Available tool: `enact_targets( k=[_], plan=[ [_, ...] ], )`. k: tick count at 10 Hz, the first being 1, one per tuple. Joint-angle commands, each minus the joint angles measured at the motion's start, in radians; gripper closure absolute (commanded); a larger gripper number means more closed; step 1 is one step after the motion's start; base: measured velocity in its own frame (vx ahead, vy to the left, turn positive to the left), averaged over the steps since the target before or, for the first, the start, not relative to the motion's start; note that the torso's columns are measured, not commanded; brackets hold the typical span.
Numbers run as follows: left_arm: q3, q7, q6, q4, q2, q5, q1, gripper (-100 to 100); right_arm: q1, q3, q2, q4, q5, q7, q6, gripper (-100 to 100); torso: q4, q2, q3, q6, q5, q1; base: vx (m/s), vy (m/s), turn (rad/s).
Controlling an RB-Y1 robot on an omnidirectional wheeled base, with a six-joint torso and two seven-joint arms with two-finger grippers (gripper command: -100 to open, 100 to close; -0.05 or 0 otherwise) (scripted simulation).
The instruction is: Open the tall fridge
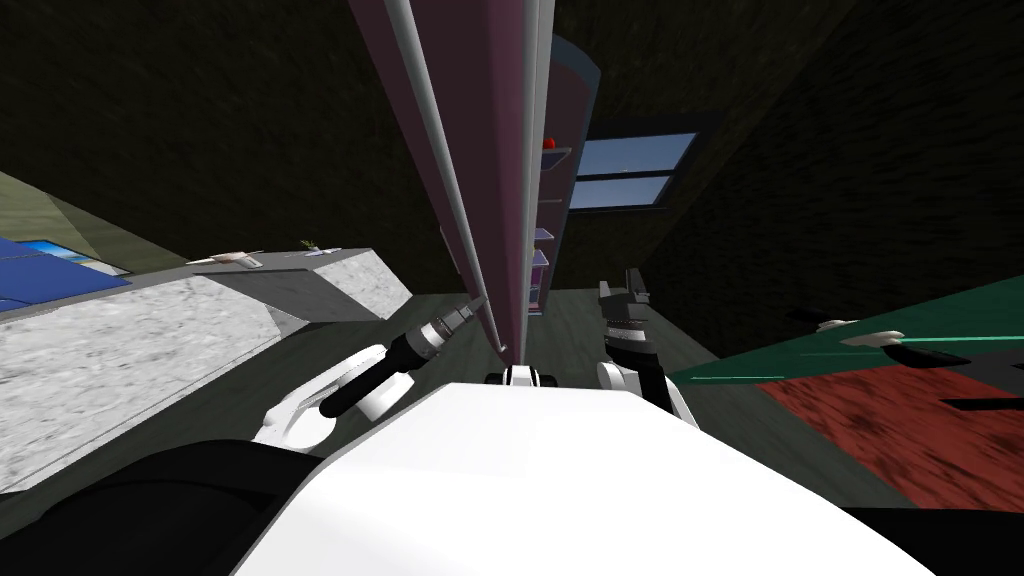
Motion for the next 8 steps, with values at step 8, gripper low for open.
enact_targets(
  k=[8],
  plan=[
    [-0.022, 0.007, -0.046, -0.006, 0.034, 0.011, 0.003, 100, 0.0, 0.0, 0.0, 0.0, 0.0, 0.0, 0.0, 0, -0.001, 0.01, 0.008, 0.001, -0.001, -0.009, -0.036, 0.076, -0.027]
  ],
)
